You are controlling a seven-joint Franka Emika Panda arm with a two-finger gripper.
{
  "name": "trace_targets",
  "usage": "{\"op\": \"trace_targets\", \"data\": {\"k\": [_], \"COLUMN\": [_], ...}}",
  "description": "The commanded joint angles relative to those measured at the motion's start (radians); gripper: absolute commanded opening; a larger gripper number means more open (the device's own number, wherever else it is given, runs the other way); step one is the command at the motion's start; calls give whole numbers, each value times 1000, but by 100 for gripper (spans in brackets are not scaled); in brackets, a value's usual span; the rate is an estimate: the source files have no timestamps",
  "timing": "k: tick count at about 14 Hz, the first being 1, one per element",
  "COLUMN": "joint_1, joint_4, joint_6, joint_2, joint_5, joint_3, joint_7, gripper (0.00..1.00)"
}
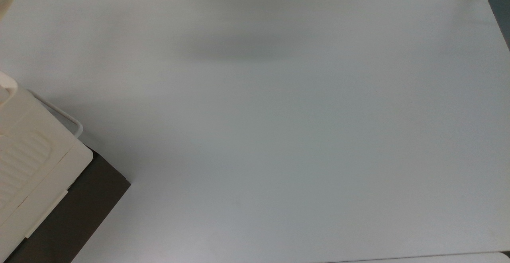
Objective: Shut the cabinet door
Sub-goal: 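Lower the gripper to the outer face of the open door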
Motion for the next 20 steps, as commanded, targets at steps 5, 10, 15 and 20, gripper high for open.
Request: {"op": "trace_targets", "data": {"k": [5,10,15,20], "joint_1": [-31,-178,-345,-375], "joint_4": [91,102,104,85], "joint_6": [-3,29,42,43], "joint_2": [-27,-71,-70,-56], "joint_5": [22,44,105,145], "joint_3": [-178,-192,-223,-364], "joint_7": [-144,-251,-378,-518], "gripper": [0,0,0,0]}}
